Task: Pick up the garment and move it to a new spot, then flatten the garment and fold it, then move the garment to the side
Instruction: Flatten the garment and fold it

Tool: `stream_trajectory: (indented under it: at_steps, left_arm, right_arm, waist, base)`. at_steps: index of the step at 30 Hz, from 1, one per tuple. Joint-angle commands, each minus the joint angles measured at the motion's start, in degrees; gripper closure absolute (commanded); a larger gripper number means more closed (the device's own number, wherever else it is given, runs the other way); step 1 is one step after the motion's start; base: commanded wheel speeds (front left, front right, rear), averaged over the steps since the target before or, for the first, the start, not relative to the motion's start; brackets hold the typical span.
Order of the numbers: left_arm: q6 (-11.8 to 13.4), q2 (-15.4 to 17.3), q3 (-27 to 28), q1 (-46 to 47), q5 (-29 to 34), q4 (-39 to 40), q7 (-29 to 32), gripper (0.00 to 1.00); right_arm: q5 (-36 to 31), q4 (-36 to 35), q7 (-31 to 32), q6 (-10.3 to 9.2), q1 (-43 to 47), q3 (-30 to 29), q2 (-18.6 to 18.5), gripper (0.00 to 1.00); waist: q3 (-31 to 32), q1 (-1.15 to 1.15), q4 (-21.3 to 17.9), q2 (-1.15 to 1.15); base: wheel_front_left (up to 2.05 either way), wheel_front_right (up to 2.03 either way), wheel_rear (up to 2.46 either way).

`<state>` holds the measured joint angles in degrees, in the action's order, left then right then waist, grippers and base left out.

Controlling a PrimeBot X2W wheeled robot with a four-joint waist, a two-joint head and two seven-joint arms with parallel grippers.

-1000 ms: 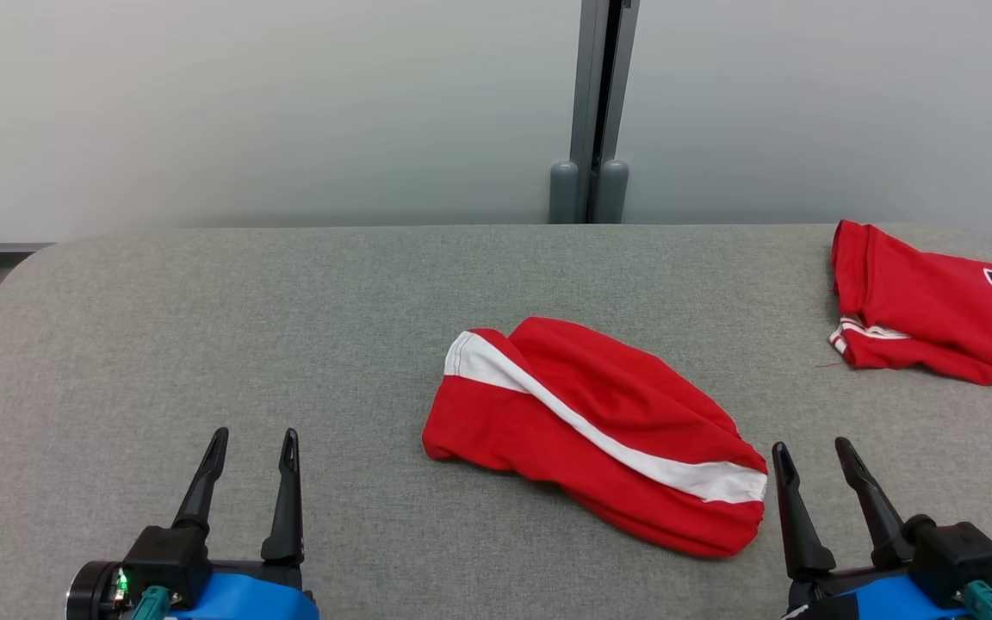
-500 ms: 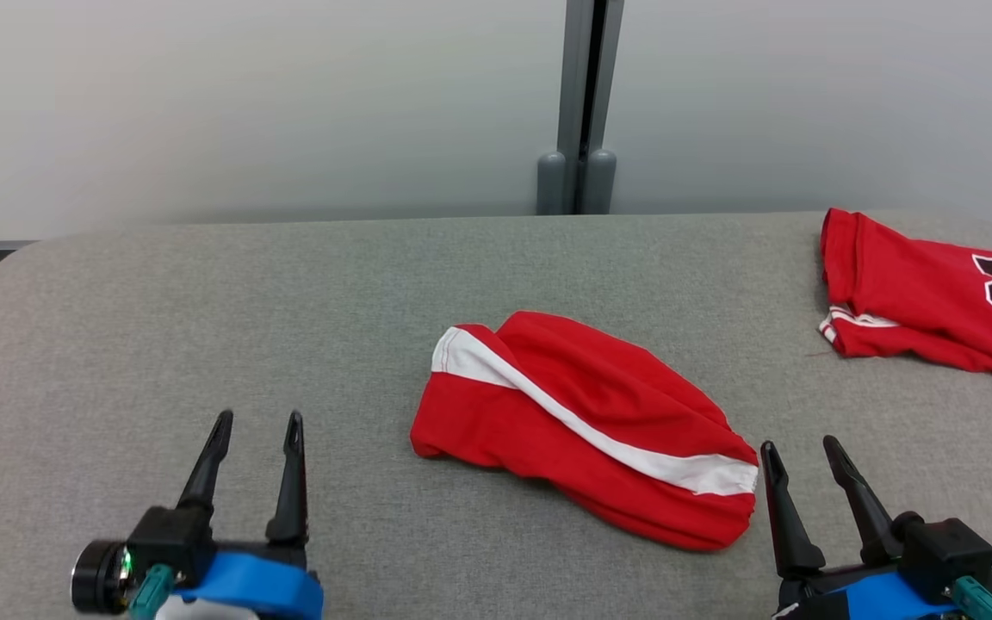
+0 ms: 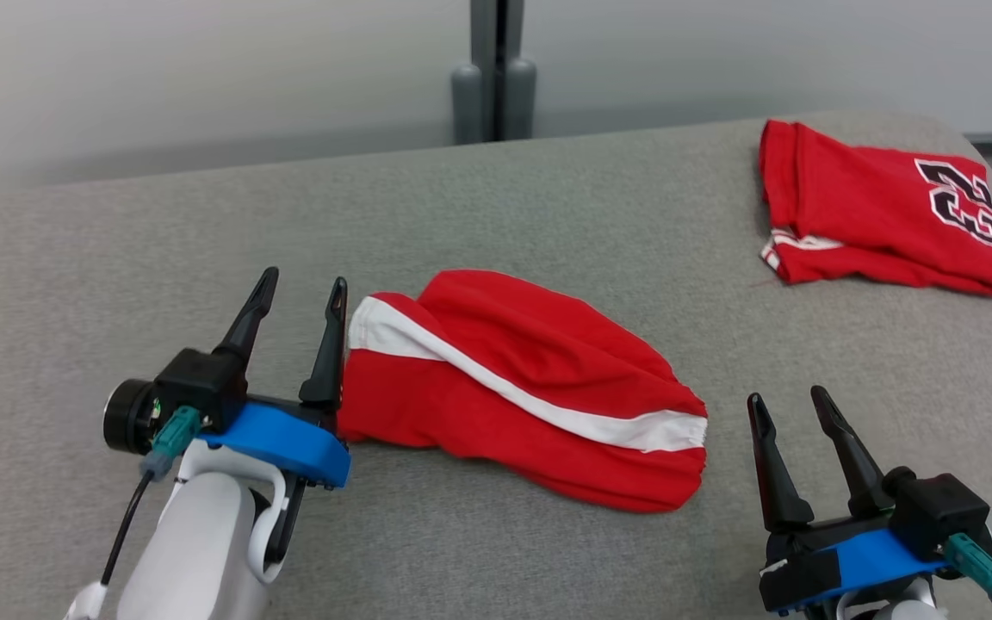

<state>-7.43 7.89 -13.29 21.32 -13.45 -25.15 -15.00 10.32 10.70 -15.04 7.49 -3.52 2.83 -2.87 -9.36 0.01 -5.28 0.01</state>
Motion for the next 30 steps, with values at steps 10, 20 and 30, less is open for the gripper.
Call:
stream_trajectory:
  at_steps: [10, 20, 30]
  left_arm:
    - [-0.07, 2.98, -9.16, 7.35, -8.52, -13.75, -0.24, 0.00]
    - [-0.07, 2.01, -18.14, 10.42, -16.83, -23.99, -0.21, 0.00]
    - [-0.07, 2.86, -25.13, 13.95, -21.48, -28.74, -0.23, 1.00]
  right_arm:
    - [0.92, -0.54, -0.18, 0.01, -2.56, -0.07, -0.04, 0.00]
    - [1.03, -0.41, -0.17, 0.01, -3.90, 0.20, -0.05, 0.00]
    - [1.04, -0.68, -0.17, 0.01, -4.28, 0.52, -0.04, 0.00]
  waist:
    - [-3.87, -0.01, -3.88, -0.01]
    - [-5.29, -0.01, -5.20, -0.01]
    - [-5.61, -0.01, -5.90, -0.01]
  base:
    - [0.00, 0.00, 0.00]
    - [0.00, 0.00, 0.00]
    - [0.00, 0.00, 0.00]
